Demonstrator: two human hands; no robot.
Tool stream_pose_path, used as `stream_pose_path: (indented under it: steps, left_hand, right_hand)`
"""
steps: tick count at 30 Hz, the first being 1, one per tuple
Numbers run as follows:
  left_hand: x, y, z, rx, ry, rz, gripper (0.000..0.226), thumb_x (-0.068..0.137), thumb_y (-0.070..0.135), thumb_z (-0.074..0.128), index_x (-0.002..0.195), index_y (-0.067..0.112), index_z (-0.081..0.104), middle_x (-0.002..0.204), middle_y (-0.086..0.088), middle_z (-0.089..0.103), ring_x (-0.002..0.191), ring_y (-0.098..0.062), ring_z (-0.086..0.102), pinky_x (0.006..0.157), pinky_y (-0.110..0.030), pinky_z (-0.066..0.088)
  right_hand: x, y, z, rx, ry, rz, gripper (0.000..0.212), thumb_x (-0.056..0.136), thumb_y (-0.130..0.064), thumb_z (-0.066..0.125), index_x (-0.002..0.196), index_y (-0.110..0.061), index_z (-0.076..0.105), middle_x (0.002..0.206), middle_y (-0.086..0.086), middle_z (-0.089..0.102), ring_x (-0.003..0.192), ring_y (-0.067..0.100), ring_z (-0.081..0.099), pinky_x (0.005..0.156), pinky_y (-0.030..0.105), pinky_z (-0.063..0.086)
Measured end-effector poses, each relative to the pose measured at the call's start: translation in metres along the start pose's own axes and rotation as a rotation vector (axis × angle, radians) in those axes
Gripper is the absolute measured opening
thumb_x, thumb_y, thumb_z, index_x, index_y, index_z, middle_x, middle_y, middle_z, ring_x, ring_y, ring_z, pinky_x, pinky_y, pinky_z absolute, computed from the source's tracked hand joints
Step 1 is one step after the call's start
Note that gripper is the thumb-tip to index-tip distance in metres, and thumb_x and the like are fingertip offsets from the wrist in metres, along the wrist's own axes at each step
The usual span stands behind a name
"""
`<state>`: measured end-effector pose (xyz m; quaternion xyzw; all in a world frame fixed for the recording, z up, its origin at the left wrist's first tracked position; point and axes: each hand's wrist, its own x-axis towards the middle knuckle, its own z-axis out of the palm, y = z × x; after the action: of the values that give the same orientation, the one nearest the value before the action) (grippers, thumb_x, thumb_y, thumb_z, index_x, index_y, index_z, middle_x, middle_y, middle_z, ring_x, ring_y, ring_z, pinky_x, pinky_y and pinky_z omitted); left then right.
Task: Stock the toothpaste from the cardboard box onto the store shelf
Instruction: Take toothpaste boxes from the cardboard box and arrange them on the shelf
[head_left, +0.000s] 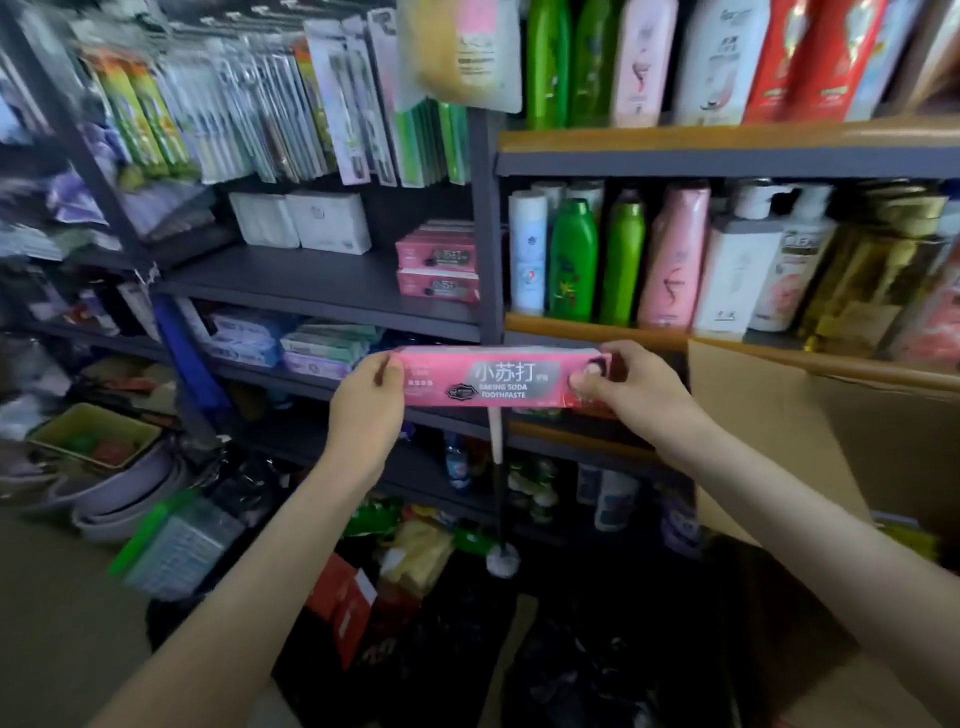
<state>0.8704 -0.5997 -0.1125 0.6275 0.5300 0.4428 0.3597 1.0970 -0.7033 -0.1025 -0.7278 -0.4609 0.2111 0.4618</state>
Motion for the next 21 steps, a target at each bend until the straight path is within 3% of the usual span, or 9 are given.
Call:
stream_pose_path:
  steps: [3, 8, 15, 17, 21]
  left_hand:
    - [0.039, -0.001, -0.015, 0.038, -0.023, 0.025, 0.035, 0.104, 0.025, 0.037, 0.134, 0.02, 0.055, 0.119, 0.004, 0.056, 0.107, -0.016, 0.051, 0.09, -0.029, 0.04]
    - [0.093, -0.01, -0.014, 0.026, -0.024, 0.024, 0.034, 0.101, 0.016, 0.041, 0.131, 0.02, 0.056, 0.114, -0.005, 0.064, 0.101, -0.029, 0.057, 0.09, -0.036, 0.043]
    - [0.162, -0.042, -0.035, -0.143, -0.019, 0.045, 0.034, 0.094, 0.002, 0.053, 0.117, 0.027, 0.048, 0.112, 0.003, 0.065, 0.106, -0.015, 0.061, 0.098, -0.04, 0.048]
    - [0.191, -0.049, -0.044, -0.144, -0.067, 0.089, 0.04, 0.093, 0.0, 0.052, 0.117, 0.033, 0.05, 0.113, 0.007, 0.064, 0.108, -0.013, 0.06, 0.102, -0.041, 0.045]
    - [0.253, -0.065, -0.048, -0.12, -0.206, 0.13, 0.068, 0.093, -0.009, 0.042, 0.11, 0.057, 0.046, 0.109, 0.022, 0.062, 0.103, -0.005, 0.057, 0.094, -0.033, 0.044]
  right_hand:
    - [0.021, -0.016, 0.031, -0.034, 0.061, -0.027, 0.036, 0.082, -0.022, 0.074, 0.114, -0.013, 0.061, 0.096, 0.001, 0.065, 0.097, 0.02, 0.061, 0.079, 0.027, 0.042]
    - [0.063, -0.033, 0.064, 0.006, 0.106, -0.048, 0.035, 0.083, -0.018, 0.072, 0.116, -0.015, 0.06, 0.094, -0.004, 0.063, 0.088, 0.013, 0.058, 0.074, 0.022, 0.039]
    - [0.132, -0.054, 0.136, 0.084, 0.103, -0.084, 0.031, 0.088, -0.012, 0.065, 0.118, -0.015, 0.054, 0.09, -0.005, 0.06, 0.088, 0.016, 0.057, 0.074, 0.024, 0.04]
    - [0.155, -0.06, 0.16, 0.117, 0.129, -0.084, 0.034, 0.09, -0.01, 0.062, 0.123, -0.012, 0.053, 0.091, -0.003, 0.059, 0.092, 0.019, 0.058, 0.075, 0.022, 0.039]
    - [0.201, -0.066, 0.201, 0.151, 0.212, -0.051, 0.044, 0.094, -0.008, 0.057, 0.136, -0.015, 0.046, 0.097, 0.005, 0.062, 0.09, 0.02, 0.058, 0.073, 0.024, 0.04]
